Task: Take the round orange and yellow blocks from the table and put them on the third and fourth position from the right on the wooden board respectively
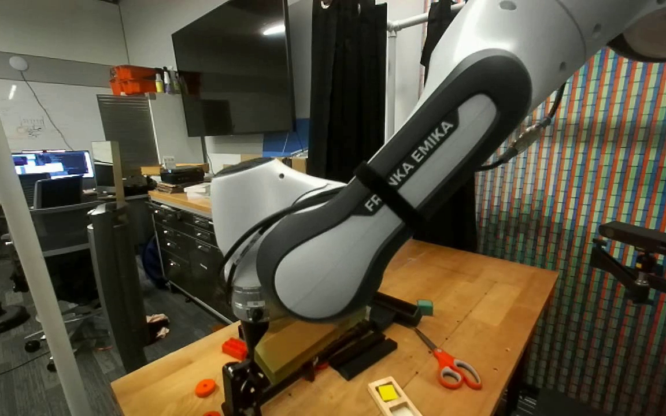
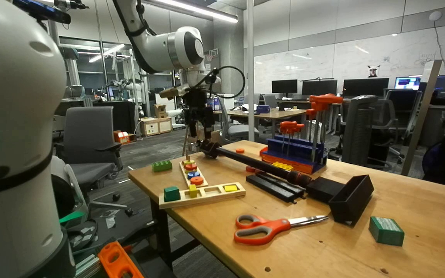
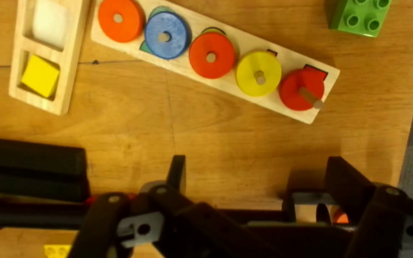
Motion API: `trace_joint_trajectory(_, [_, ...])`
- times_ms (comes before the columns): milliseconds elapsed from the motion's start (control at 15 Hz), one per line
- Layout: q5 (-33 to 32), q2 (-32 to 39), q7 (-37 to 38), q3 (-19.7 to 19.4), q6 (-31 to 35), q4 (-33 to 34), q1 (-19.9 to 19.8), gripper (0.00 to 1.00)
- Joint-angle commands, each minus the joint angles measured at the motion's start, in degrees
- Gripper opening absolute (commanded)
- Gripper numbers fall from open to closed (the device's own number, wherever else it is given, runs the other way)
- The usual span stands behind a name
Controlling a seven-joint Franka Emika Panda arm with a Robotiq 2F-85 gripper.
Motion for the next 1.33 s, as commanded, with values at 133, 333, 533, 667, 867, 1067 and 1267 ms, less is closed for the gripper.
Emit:
trace_joint_trajectory(133, [-5.4, -11.6, 2.9, 1.5, -9.4, -1.8, -1.7, 1.00])
trace_joint_trajectory(333, [-4.7, -19.5, 1.2, 2.1, -14.1, -4.2, -3.3, 1.00])
trace_joint_trajectory(533, [0.3, -27.5, -5.6, 1.1, -18.5, -6.1, -4.6, 1.00])
trace_joint_trajectory(667, [5.4, -32.8, -13.7, -0.9, -20.8, -6.9, -5.3, 1.00])
trace_joint_trajectory(867, [14.2, -39.4, -25.9, -4.7, -27.0, -5.9, -5.6, 1.00])
trace_joint_trajectory(1067, [19.0, -44.4, -35.1, -8.3, -35.2, -4.5, -6.4, 1.00])
trace_joint_trajectory(1267, [19.9, -47.4, -39.9, -10.0, -43.4, -3.7, -8.0, 1.00])
